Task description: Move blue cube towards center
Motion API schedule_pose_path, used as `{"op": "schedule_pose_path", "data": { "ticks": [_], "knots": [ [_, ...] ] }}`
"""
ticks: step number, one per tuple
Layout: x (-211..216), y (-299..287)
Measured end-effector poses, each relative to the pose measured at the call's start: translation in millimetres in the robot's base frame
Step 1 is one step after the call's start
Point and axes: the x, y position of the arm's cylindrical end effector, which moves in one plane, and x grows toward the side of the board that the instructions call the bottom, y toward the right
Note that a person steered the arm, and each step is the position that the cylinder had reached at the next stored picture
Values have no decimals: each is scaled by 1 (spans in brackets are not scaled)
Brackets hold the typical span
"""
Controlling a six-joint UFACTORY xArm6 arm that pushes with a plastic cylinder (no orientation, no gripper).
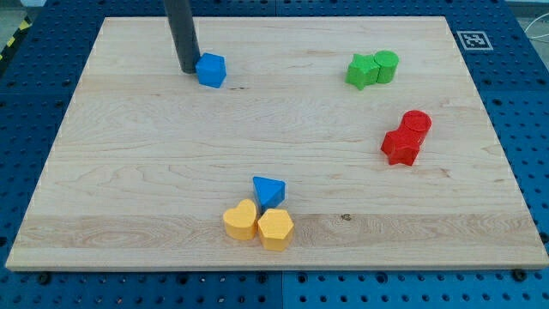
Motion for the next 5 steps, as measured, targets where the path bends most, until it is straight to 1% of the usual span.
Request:
{"op": "schedule_pose_path", "data": {
  "ticks": [1, 2, 3, 4, 5],
  "knots": [
    [5, 46],
    [-8, 87],
    [-9, 127],
    [17, 157],
    [51, 157]
  ]
}}
